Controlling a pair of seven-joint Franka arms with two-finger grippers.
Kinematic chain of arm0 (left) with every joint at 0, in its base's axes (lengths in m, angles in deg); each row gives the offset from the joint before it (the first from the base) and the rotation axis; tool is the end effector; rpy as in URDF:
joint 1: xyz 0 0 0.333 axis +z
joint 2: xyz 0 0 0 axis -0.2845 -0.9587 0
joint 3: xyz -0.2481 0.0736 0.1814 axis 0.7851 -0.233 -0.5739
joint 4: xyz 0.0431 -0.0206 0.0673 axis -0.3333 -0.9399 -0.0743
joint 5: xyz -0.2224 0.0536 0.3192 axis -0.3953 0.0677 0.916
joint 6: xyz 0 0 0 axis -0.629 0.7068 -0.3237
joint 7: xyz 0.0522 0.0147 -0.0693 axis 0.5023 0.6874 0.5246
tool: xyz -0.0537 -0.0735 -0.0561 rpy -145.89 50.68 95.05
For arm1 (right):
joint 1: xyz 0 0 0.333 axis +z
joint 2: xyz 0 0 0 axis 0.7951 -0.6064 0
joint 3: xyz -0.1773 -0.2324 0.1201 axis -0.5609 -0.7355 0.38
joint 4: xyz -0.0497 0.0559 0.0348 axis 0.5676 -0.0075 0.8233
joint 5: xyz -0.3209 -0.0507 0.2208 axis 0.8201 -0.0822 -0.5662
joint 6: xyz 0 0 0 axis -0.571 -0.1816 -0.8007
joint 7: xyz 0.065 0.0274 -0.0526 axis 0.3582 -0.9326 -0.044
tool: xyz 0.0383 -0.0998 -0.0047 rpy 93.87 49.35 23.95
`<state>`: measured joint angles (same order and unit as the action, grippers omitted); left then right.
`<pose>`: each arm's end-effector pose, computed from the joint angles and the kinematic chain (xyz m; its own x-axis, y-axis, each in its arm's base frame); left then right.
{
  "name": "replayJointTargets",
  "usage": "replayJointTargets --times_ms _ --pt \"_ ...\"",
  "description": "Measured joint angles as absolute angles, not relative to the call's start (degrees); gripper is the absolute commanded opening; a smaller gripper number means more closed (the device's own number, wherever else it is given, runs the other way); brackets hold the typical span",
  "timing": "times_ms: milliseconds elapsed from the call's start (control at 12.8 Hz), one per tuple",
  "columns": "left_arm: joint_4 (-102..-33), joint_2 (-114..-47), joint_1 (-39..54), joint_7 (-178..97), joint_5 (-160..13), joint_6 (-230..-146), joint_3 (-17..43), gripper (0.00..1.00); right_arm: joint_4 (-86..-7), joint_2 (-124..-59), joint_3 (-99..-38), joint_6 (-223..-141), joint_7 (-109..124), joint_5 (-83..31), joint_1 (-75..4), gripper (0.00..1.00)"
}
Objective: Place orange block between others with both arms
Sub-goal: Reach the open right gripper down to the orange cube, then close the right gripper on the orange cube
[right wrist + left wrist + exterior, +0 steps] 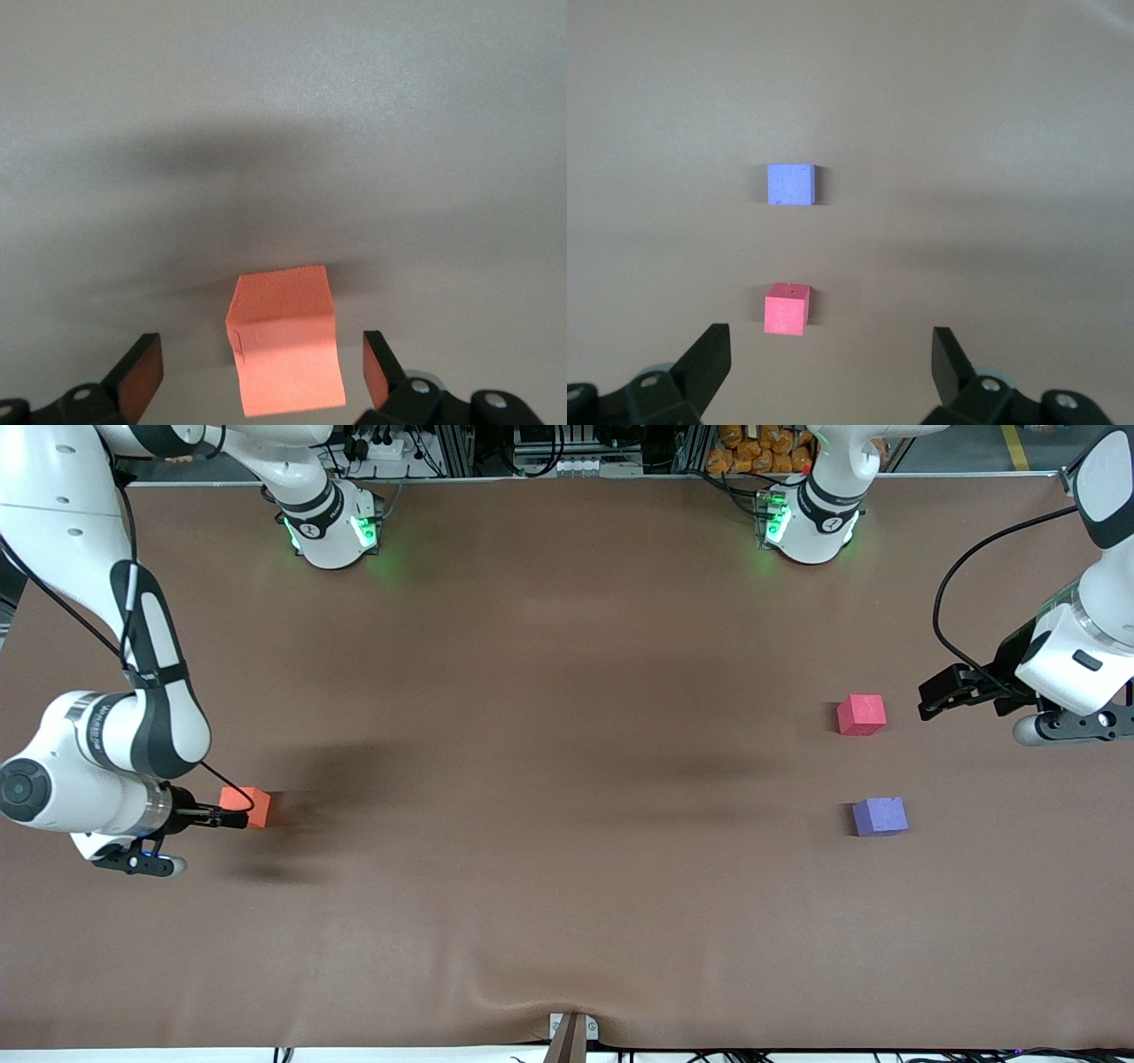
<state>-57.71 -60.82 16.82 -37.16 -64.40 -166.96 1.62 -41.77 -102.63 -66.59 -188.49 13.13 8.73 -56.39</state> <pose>0.5903 -0.0642 0.5818 0.9981 0.0587 0.0161 0.0584 -0.9982 0.0137 0.6692 -0.0806 0.2521 0.9814 -0.1492 -0.1207 -0.1493 -0.9888 0.0081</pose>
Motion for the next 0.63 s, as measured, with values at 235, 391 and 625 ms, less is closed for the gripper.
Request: replayJointTargets --times_ms 235,391,625 --pt "-57.71 -60.82 16.82 -37.16 -64.40 -166.96 1.62 1.00 -41.77 -103.65 -66.61 -188.71 11.09 8.76 -56.40 1.00" --pt "-57.71 -60.82 16.82 -37.16 -64.40 -166.96 1.62 1.00 -41.78 -103.76 -66.62 -188.65 10.23 8.77 -56.40 1.00" --pt "-57.72 -60.84 16.82 -37.17 -64.40 -166.96 1.62 1.00 -42.21 -103.86 -66.62 -188.51 9.26 8.85 -56.37 1.00"
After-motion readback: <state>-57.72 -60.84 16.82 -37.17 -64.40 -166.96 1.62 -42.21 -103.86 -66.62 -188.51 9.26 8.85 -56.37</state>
